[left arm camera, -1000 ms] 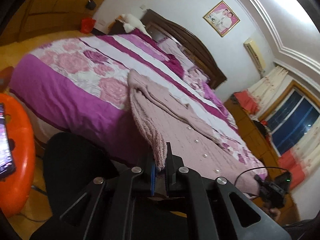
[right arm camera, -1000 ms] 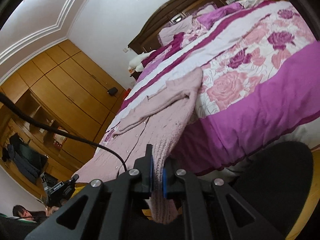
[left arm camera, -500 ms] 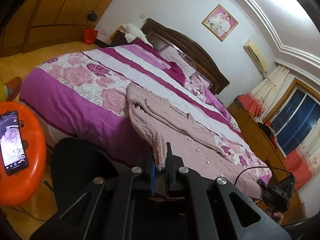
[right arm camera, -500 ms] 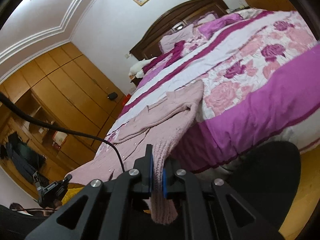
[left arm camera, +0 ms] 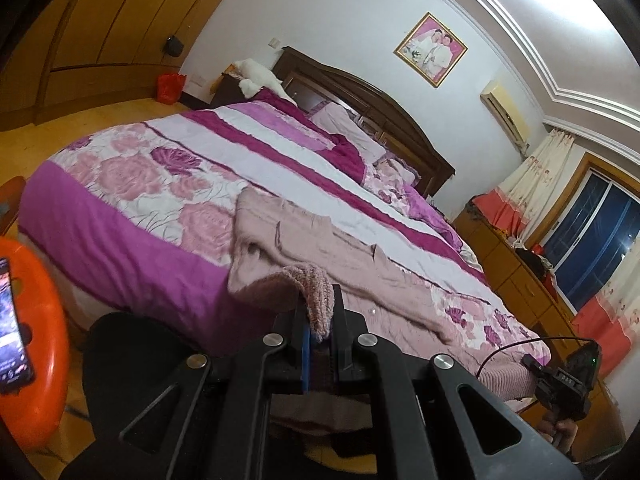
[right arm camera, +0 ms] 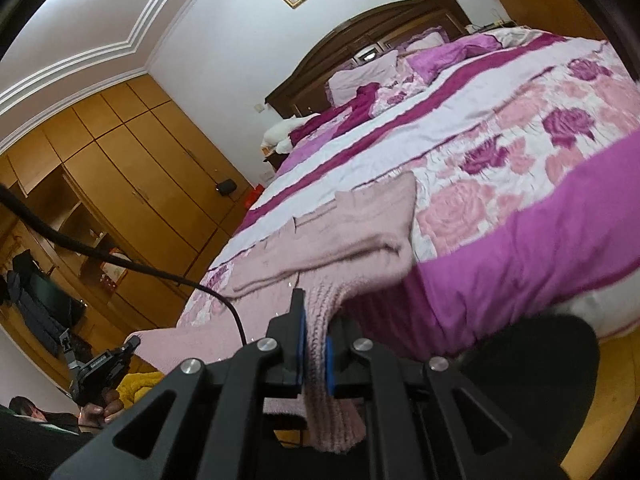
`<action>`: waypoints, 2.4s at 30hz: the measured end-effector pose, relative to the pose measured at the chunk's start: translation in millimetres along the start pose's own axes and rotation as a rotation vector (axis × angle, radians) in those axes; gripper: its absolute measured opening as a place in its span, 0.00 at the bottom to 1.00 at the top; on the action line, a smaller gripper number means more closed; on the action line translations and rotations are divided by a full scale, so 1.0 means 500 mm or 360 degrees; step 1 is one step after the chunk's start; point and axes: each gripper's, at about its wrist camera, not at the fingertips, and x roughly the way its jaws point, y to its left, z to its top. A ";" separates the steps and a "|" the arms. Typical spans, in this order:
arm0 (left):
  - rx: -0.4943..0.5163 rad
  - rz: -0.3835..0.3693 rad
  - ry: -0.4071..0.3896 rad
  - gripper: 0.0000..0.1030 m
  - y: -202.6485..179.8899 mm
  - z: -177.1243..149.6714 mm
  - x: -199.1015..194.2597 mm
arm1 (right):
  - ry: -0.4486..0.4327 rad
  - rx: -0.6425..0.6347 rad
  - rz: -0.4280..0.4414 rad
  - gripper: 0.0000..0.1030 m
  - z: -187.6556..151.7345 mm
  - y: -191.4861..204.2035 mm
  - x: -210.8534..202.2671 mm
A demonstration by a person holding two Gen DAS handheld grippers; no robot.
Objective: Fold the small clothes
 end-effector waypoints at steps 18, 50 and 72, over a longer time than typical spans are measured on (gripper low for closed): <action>-0.0042 0.0135 0.0021 0.00 0.020 0.123 0.148 | 0.0116 0.0076 -0.0046 0.07 0.129 -0.070 0.156; -0.0099 0.0348 0.0174 0.00 0.119 0.285 0.555 | 0.0395 -0.0019 -0.0189 0.08 0.328 -0.183 0.519; -0.0096 0.0421 0.0260 0.00 0.129 0.280 0.677 | 0.0401 0.0140 -0.0262 0.08 0.355 -0.247 0.608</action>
